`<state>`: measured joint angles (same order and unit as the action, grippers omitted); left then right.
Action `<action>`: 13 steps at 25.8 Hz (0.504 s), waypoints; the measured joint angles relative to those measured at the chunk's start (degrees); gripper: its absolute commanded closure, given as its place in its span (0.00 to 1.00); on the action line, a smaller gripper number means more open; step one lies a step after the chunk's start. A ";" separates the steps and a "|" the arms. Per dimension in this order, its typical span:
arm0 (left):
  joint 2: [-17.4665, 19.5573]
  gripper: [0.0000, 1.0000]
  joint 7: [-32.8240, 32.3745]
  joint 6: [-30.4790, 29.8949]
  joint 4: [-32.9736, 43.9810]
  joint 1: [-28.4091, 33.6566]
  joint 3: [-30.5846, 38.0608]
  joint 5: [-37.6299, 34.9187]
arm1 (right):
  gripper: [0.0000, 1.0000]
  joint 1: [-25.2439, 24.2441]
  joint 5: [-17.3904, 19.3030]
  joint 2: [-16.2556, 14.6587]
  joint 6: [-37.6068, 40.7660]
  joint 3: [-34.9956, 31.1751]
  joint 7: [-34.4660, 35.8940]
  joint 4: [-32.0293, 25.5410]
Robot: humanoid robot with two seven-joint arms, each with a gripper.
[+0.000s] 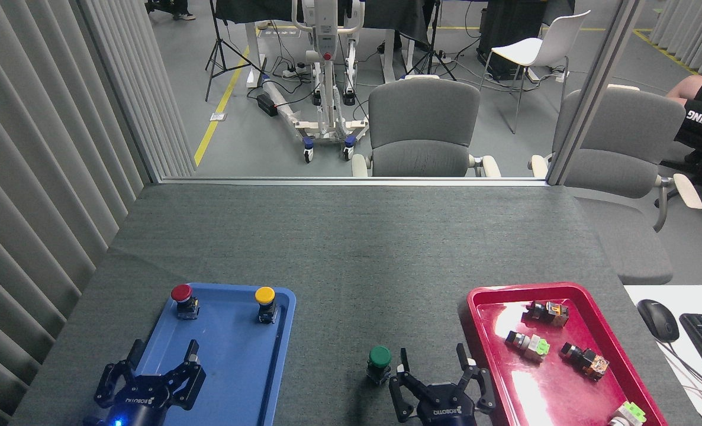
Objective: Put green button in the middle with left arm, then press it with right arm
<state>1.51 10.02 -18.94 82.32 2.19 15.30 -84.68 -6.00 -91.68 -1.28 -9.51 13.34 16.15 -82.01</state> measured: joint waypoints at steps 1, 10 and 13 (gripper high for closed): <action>-0.01 0.00 0.00 -0.03 -0.04 -0.02 0.00 0.01 | 0.00 -0.64 0.23 -0.10 0.00 -0.68 0.00 -0.68; -0.03 0.00 -0.04 -0.18 -0.63 -0.37 0.00 -0.01 | 0.00 -4.69 0.76 -2.30 -0.09 -6.69 0.32 -6.19; -0.18 0.00 -0.06 -0.18 -0.73 -0.42 -0.01 -0.04 | 0.00 -5.02 0.78 -2.50 0.35 -7.34 -0.13 -6.66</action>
<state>1.33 9.96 -19.12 81.59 1.78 15.30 -84.71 -11.02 -90.90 -3.78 -9.17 6.00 16.02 -88.67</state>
